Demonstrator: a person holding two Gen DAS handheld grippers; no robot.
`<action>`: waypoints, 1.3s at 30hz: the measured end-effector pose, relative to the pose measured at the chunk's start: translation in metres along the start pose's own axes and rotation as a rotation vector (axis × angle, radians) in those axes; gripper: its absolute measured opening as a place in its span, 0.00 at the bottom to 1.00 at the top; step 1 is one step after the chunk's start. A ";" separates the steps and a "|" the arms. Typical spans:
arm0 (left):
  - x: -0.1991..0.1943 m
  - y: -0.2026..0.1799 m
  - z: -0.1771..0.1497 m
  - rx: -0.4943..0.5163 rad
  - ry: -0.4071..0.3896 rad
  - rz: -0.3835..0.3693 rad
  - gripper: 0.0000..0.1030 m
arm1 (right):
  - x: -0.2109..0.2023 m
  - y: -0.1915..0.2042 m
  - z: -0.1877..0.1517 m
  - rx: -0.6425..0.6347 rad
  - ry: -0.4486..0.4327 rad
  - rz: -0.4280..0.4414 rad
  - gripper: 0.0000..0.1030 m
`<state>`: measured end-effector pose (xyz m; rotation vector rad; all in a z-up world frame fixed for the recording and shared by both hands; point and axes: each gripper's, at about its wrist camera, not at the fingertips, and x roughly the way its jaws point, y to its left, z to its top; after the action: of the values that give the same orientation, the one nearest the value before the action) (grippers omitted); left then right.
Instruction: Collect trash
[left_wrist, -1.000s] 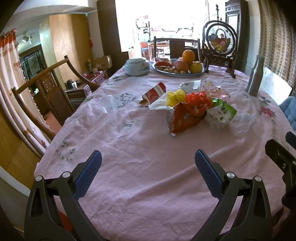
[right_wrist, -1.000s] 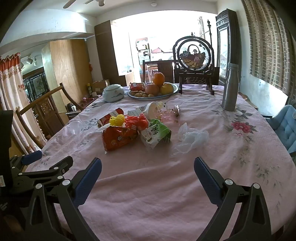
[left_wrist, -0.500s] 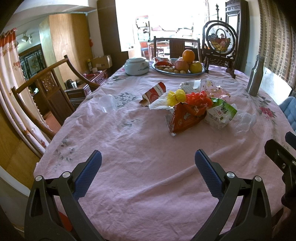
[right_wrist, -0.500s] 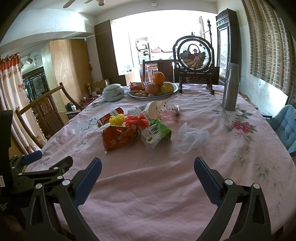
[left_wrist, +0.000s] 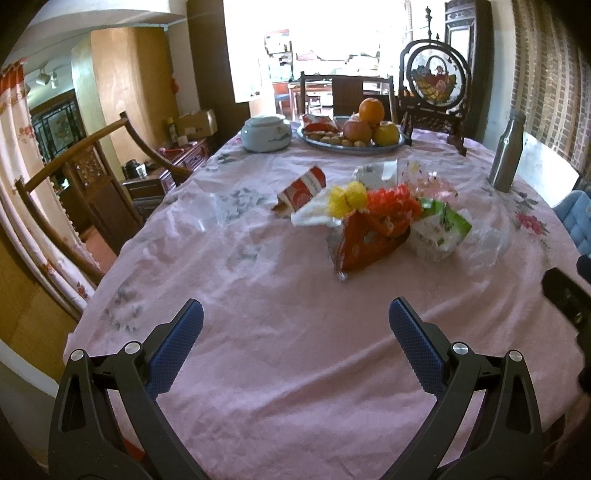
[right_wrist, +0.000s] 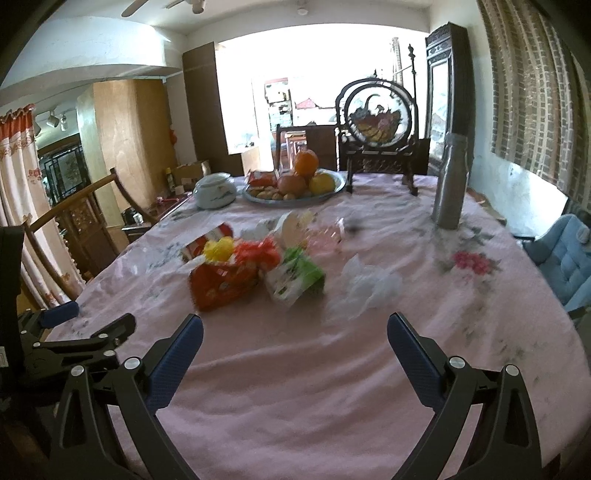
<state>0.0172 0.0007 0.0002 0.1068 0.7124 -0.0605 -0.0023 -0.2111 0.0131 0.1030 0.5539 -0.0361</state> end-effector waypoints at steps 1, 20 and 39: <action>0.002 0.002 0.005 -0.004 -0.001 -0.010 0.94 | -0.002 -0.003 0.005 -0.016 -0.018 -0.027 0.95; 0.063 0.060 0.059 -0.064 0.072 -0.095 0.94 | 0.116 -0.047 0.018 -0.078 0.257 0.031 0.87; 0.105 0.038 0.042 -0.010 0.191 -0.142 0.94 | 0.176 -0.087 0.019 0.017 0.325 -0.010 0.26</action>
<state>0.1277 0.0319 -0.0343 0.0526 0.9104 -0.1849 0.1524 -0.3005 -0.0711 0.1236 0.8786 -0.0341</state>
